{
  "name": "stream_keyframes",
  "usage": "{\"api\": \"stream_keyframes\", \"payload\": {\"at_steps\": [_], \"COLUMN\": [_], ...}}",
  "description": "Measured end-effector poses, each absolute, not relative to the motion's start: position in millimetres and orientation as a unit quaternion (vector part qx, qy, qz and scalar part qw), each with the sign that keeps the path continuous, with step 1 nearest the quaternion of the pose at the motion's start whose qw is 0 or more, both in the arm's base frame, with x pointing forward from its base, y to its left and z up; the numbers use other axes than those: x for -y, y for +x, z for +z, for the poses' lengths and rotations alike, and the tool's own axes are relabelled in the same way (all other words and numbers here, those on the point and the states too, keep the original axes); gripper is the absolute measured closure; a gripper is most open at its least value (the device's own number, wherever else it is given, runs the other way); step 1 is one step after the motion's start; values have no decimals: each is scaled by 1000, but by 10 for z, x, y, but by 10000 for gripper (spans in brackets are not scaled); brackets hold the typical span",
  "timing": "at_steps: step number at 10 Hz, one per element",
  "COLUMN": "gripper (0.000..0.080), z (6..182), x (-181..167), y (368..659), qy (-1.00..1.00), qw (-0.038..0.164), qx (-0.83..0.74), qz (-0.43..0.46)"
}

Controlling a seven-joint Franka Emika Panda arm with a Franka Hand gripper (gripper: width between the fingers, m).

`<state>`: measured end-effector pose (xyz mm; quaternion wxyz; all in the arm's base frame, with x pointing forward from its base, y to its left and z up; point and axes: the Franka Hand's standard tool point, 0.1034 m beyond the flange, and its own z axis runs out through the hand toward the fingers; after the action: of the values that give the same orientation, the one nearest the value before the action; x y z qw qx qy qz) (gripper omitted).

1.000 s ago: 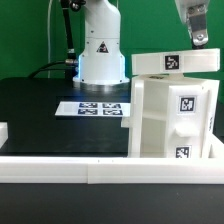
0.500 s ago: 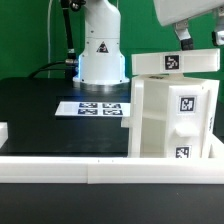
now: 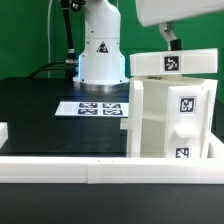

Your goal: Assemble cabinet

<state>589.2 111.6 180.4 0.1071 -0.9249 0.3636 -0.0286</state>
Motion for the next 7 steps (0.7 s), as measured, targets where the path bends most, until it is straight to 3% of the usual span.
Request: {"api": "stream_keyframes", "payload": {"at_steps": [4,7], "gripper": [2,2], "z": [1842,1774], "x": [-1093,-1079], "y": [5920,5893], "qy": [-968,-975], "qw": [100,96], "qx": [-224,-188], "qz": [-47,-64]}}
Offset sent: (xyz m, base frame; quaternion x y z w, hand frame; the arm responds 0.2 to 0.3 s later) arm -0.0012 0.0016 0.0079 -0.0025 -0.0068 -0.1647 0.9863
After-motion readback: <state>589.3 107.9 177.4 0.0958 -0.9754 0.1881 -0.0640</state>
